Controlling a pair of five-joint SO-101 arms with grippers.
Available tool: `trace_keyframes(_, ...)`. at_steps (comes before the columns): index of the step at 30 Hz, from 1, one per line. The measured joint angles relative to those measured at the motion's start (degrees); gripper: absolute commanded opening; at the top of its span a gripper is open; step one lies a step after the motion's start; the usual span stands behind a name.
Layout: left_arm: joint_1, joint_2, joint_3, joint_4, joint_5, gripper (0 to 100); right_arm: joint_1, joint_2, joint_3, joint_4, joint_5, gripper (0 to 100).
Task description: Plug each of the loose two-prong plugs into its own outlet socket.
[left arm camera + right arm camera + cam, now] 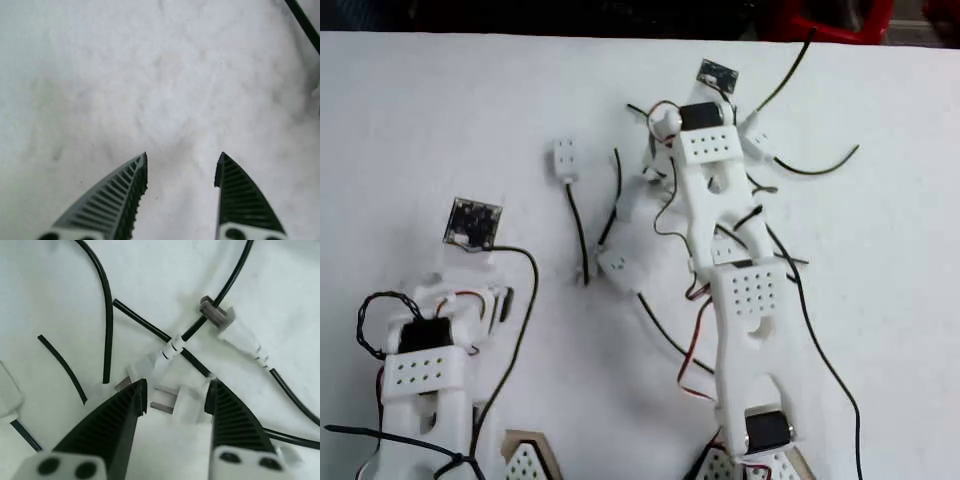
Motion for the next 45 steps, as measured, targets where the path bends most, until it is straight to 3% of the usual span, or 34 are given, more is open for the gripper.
trace_keyframes(11,0.0,0.0,0.0,0.0,0.0,23,-0.4,4.1,-1.0,-7.5,-0.1,18.0)
trace_keyframes(45,0.0,0.0,0.0,0.0,0.0,23,0.3,5.2,-4.9,-5.1,0.0,18.3)
